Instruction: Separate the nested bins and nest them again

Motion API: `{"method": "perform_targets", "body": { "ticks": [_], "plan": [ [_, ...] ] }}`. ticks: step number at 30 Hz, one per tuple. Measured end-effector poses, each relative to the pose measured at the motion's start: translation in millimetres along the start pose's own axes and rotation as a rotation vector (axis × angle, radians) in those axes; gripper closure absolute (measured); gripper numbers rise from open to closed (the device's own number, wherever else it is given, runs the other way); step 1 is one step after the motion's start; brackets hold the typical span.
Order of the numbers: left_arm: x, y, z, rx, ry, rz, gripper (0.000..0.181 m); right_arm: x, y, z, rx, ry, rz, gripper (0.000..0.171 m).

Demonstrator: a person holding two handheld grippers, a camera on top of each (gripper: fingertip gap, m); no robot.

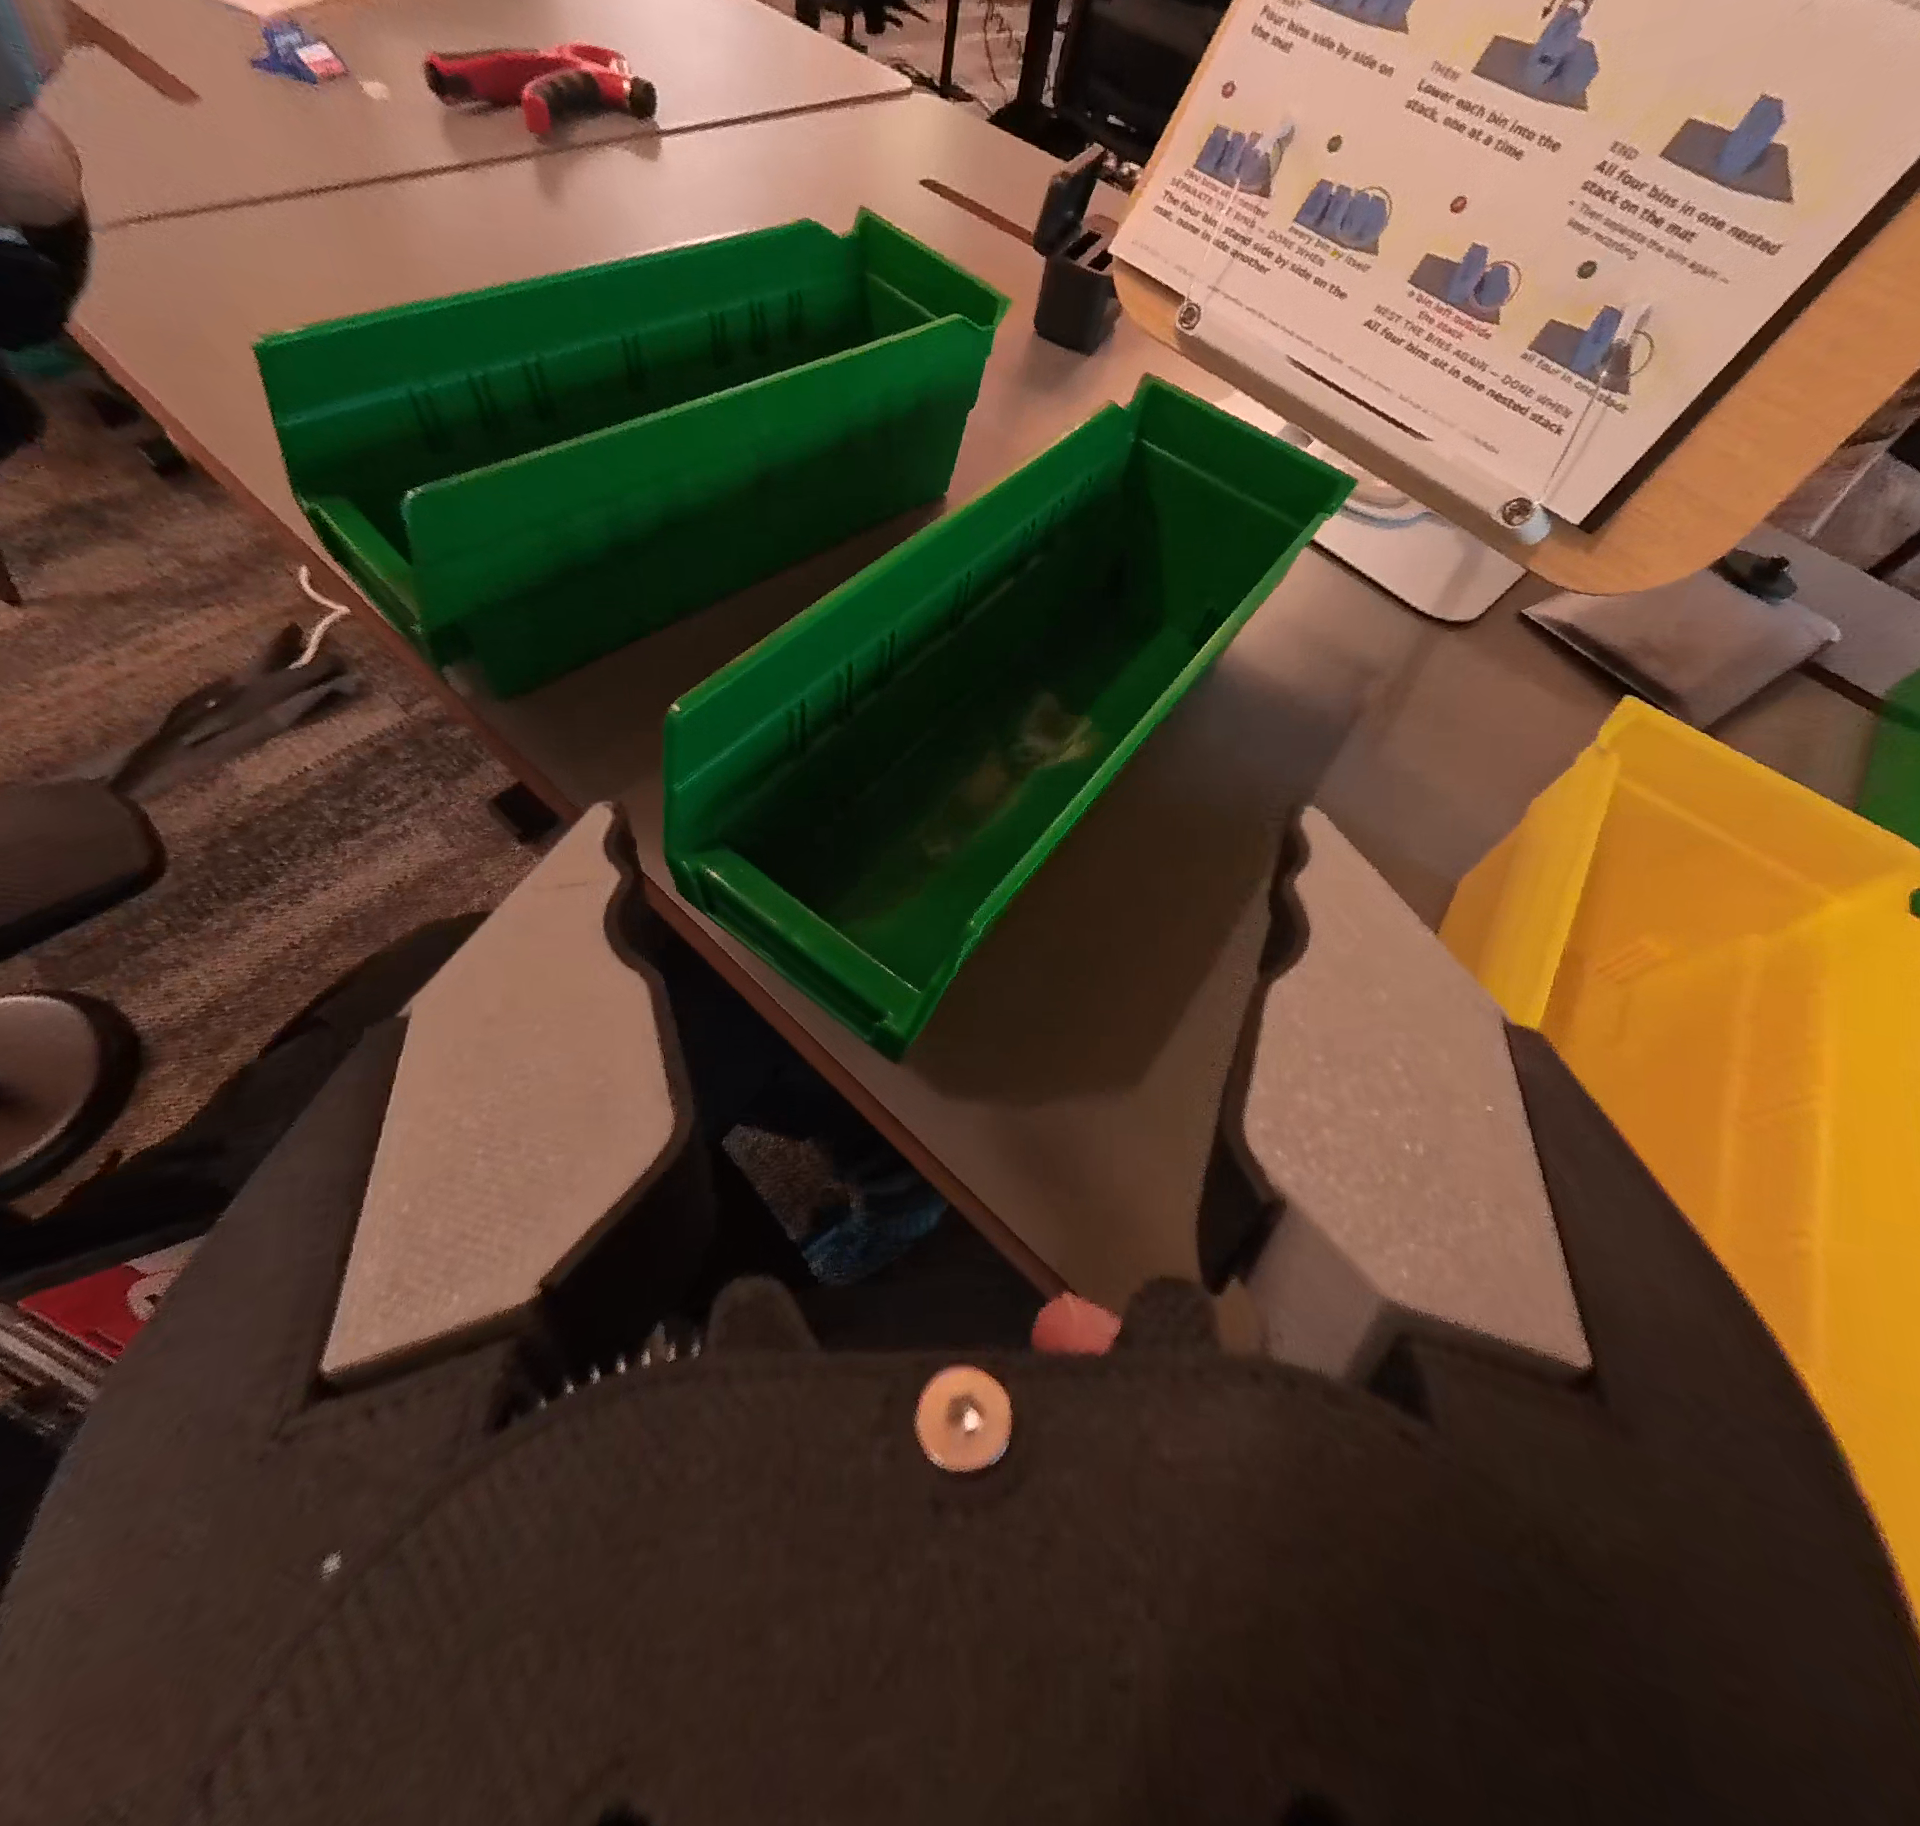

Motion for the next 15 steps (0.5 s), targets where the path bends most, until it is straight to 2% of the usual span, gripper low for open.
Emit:
{"method": "perform_targets", "body": {
  "ticks": [8, 15],
  "plan": [
    [-5.5, 2.8, 5.3, 0.019, 0.021, 0.007, 0.11, 15.6, -0.2, 8.3, 0.041, -0.097, -0.044, 0.054],
    [-10.7, 13.1, 22.5, 0.11, 0.043, -0.022, 0.111, 27.0, 2.0, -5.1, 0.1, -0.139, -0.041, 0.053]
  ]
}}
Point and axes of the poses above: each gripper's, where its closed fingertips meet, z back along the fingers, x out of its top, y = z × x across the jaws, the point moved 1 cm from there along z, back along the fingers, and after that the axes turned 14 degrees about z, right-handed, at the moved point
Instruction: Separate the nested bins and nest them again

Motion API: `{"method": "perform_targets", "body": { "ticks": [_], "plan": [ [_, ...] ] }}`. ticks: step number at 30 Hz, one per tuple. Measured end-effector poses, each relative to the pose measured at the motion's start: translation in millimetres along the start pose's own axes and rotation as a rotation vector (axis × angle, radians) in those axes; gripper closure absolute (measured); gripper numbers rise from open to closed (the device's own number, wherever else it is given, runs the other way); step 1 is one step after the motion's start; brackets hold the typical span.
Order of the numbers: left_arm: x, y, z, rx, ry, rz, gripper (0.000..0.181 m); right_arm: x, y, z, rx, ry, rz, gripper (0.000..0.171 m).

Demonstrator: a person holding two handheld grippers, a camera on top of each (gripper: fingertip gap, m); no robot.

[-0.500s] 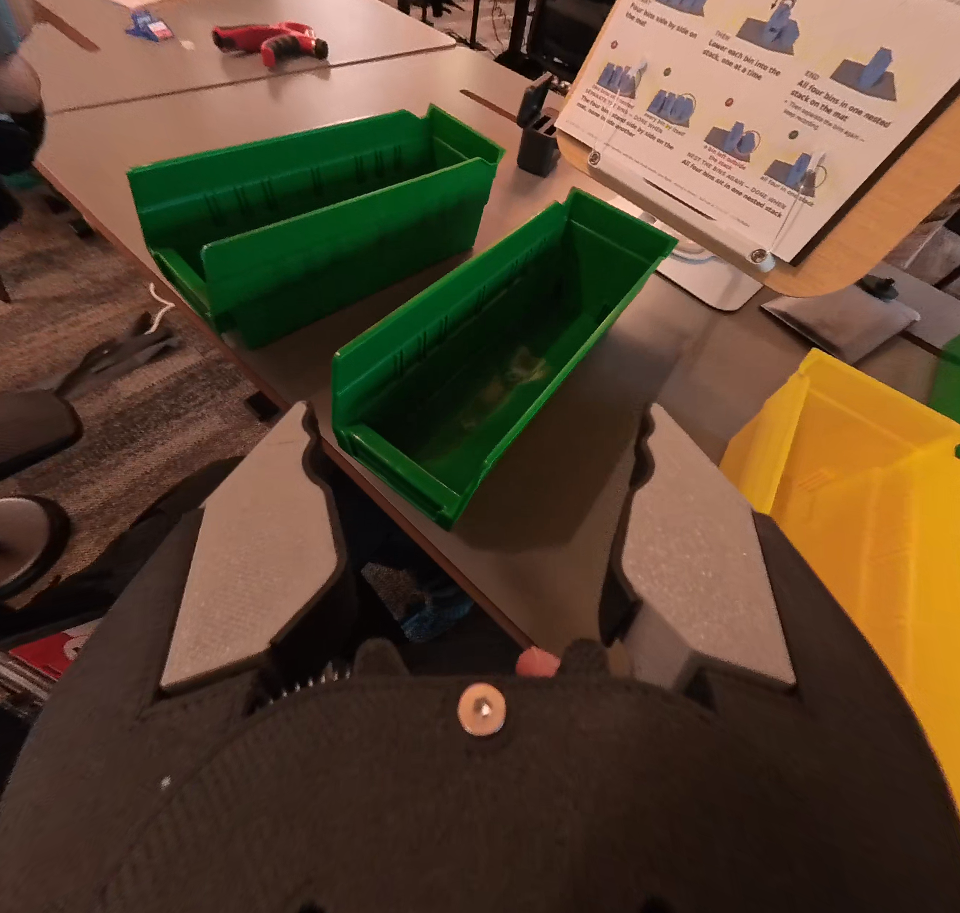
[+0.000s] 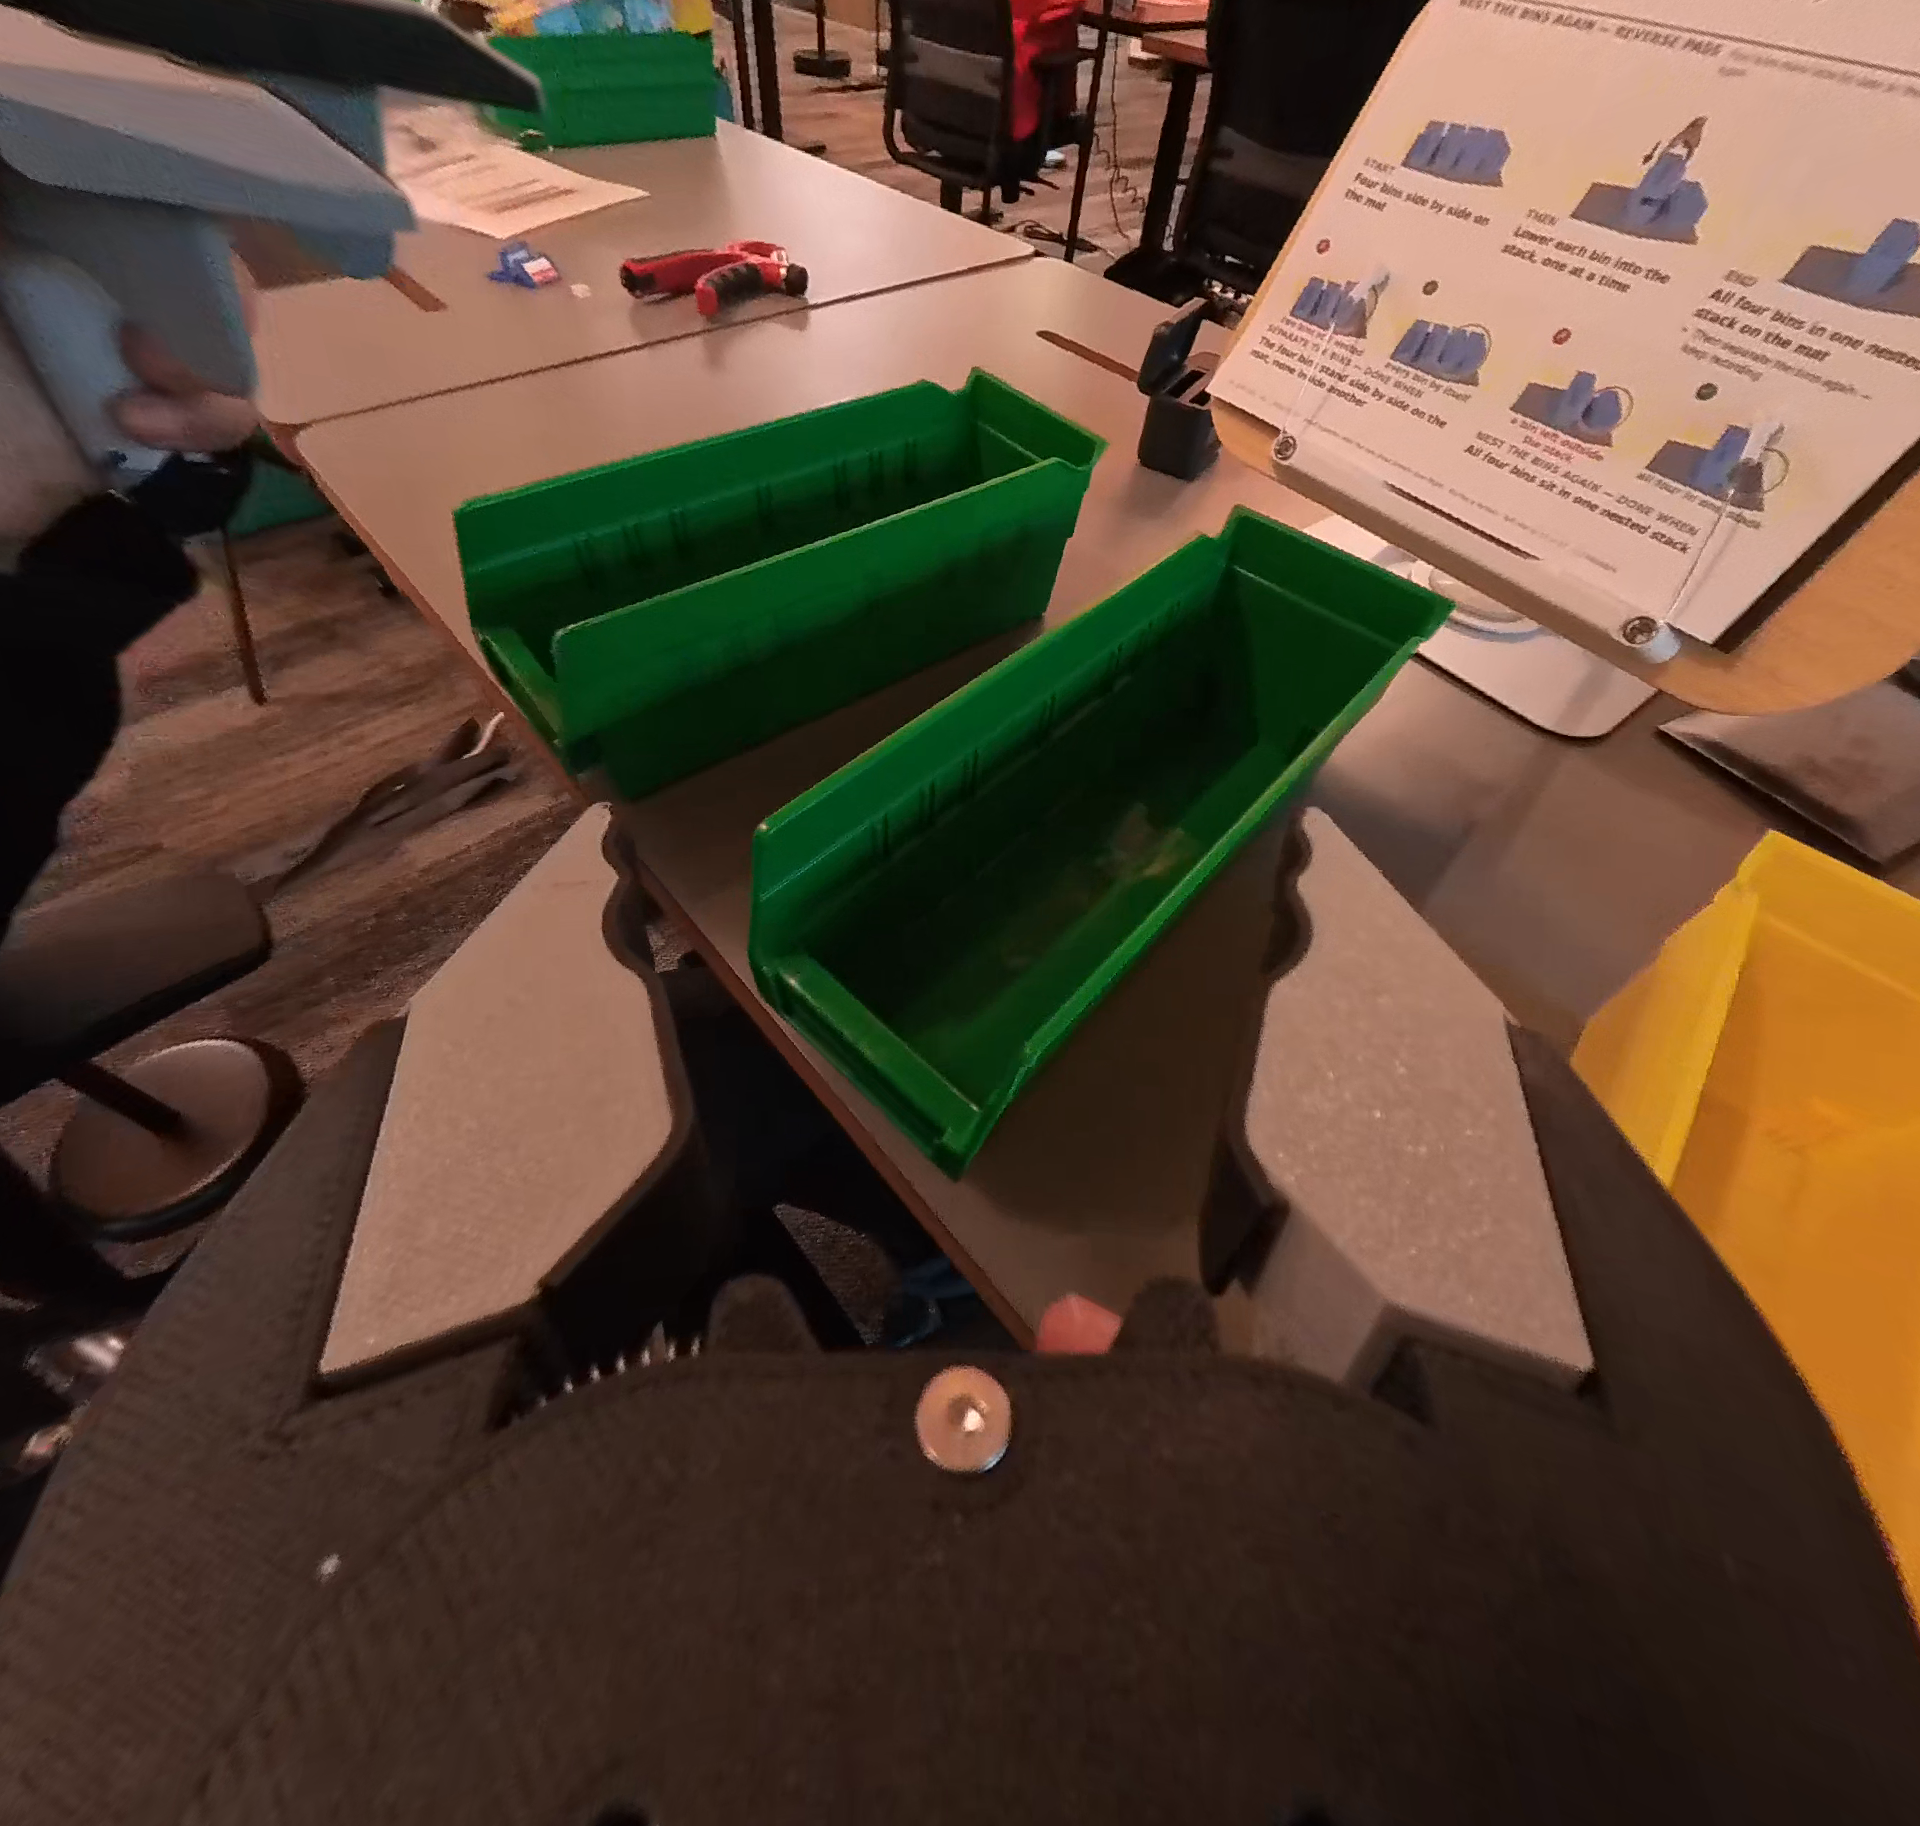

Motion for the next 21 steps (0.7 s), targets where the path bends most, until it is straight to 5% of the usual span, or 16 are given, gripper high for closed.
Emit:
{"method": "perform_targets", "body": {
  "ticks": [21],
  "plan": [
    [-28.7, -3.5, -3.1, 0.077, 0.152, -0.164, 0.116, -8.2, 12.3, -16.1, 0.088, 0.062, -0.024, 0.049]
  ]
}}
Point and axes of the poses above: each gripper's, where its closed fingertips meet, z back along the fingers, x out of its top, y = z × x across the jaws, the point moved 1 cm from there along z, back along the fingers, and after that the axes turned 14 degrees about z, right-handed, at the moved point
